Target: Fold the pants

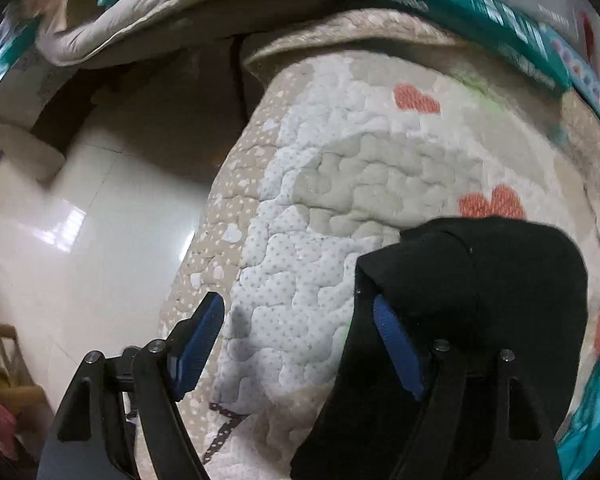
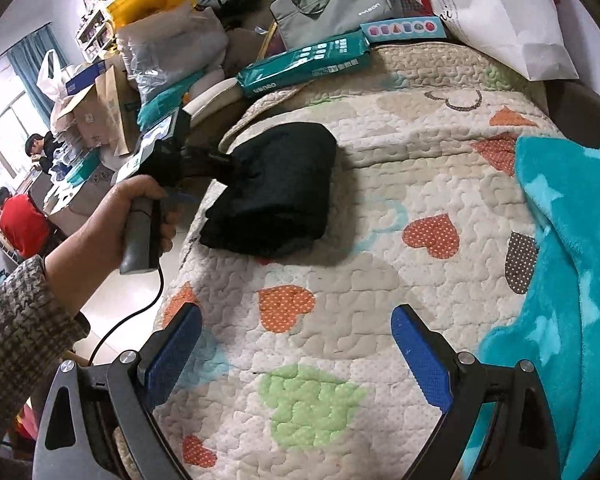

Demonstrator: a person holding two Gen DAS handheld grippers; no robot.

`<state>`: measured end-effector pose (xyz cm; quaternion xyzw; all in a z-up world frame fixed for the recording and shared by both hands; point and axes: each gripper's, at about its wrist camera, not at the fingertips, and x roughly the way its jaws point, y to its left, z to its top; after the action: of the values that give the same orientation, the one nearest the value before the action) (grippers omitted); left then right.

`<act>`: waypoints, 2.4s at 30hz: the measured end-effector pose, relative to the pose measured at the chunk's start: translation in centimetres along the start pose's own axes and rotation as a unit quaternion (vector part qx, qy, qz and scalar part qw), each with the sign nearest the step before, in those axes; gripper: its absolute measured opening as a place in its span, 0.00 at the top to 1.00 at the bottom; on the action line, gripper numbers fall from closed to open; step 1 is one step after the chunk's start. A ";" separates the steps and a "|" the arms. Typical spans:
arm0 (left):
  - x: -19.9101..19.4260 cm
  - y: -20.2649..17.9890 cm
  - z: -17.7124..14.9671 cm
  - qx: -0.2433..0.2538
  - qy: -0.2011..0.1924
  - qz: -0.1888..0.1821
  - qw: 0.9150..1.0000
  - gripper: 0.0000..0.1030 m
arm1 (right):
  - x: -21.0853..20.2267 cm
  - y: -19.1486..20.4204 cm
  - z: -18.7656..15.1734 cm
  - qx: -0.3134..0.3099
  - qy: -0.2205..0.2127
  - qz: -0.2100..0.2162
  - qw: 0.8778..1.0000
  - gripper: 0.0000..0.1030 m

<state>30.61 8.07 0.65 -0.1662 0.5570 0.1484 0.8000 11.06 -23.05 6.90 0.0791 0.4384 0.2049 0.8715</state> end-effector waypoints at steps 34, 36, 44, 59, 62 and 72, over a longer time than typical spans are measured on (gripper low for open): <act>-22.5 2.8 -29.6 0.094 -0.326 0.061 0.939 0.00 | -4.0 3.6 -6.7 -0.045 -0.077 -0.130 0.987 0.05; -22.2 2.8 -29.7 0.093 -0.313 0.063 0.943 0.00 | -3.7 3.1 -6.8 -0.039 -0.070 -0.138 0.987 0.05; -21.2 2.2 -30.3 0.104 -0.283 0.057 0.952 0.00 | -3.0 3.2 -7.2 -0.042 -0.057 -0.140 0.988 0.05; -20.4 2.3 -30.4 0.098 -0.251 0.053 0.962 0.00 | -2.5 3.7 -7.4 -0.055 -0.050 -0.139 0.988 0.05; -20.4 2.1 -30.4 0.101 -0.252 0.053 0.961 0.00 | -2.4 3.8 -7.5 -0.056 -0.049 -0.139 0.988 0.05; -20.3 1.7 -30.6 0.105 -0.247 0.054 0.962 0.00 | -2.2 4.0 -7.7 -0.058 -0.047 -0.138 0.988 0.05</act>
<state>-2.69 -4.63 9.60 -0.0094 0.3622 0.1688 0.9166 2.61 -20.67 5.13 -0.0236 0.3913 0.1036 0.9141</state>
